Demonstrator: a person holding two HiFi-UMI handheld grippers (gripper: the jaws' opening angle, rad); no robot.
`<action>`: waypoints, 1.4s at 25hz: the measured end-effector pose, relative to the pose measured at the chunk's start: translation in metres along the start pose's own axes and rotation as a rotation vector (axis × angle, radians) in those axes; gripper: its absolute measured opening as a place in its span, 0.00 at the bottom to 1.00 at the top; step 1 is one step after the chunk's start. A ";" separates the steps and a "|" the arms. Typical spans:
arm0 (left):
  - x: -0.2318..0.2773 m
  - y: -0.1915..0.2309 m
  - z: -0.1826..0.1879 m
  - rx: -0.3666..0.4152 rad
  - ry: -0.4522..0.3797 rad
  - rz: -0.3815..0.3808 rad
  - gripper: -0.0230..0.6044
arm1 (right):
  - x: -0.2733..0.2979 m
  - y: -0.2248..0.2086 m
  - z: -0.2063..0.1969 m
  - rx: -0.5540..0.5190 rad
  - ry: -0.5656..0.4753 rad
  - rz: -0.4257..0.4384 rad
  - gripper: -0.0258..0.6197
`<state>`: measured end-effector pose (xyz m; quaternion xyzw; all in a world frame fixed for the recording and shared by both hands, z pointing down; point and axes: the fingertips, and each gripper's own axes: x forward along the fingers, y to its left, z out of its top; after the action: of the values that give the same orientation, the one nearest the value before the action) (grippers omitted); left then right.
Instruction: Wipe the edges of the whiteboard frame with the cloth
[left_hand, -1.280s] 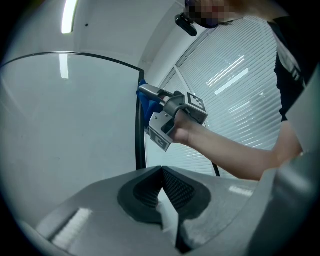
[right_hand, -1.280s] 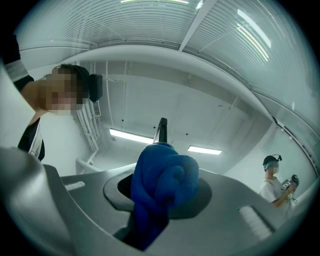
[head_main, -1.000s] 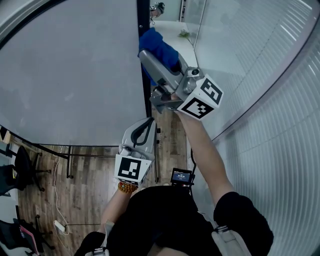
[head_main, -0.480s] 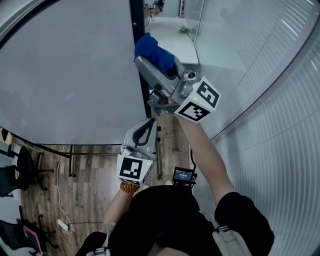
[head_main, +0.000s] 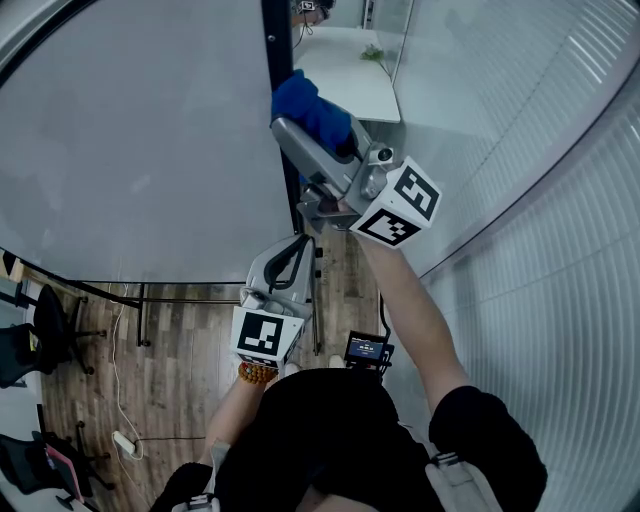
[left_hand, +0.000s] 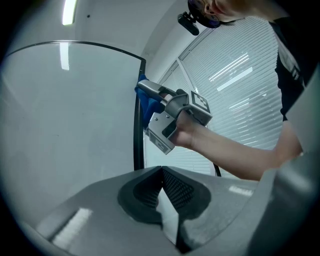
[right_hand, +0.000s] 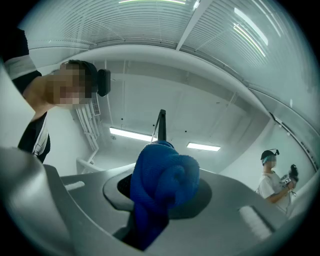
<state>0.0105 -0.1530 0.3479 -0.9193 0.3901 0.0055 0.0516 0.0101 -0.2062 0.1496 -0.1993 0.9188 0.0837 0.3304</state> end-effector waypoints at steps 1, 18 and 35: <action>0.000 0.001 -0.001 0.001 -0.001 0.001 0.04 | -0.001 0.000 -0.001 0.000 0.000 -0.002 0.25; 0.012 0.007 -0.008 -0.029 0.043 0.001 0.04 | -0.005 -0.009 -0.014 0.010 0.021 0.009 0.25; -0.010 0.011 -0.025 -0.025 0.042 0.033 0.04 | -0.026 0.008 -0.041 0.006 0.031 0.003 0.25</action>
<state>-0.0053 -0.1558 0.3722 -0.9133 0.4060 -0.0082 0.0316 0.0016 -0.2021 0.1976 -0.1982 0.9244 0.0782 0.3164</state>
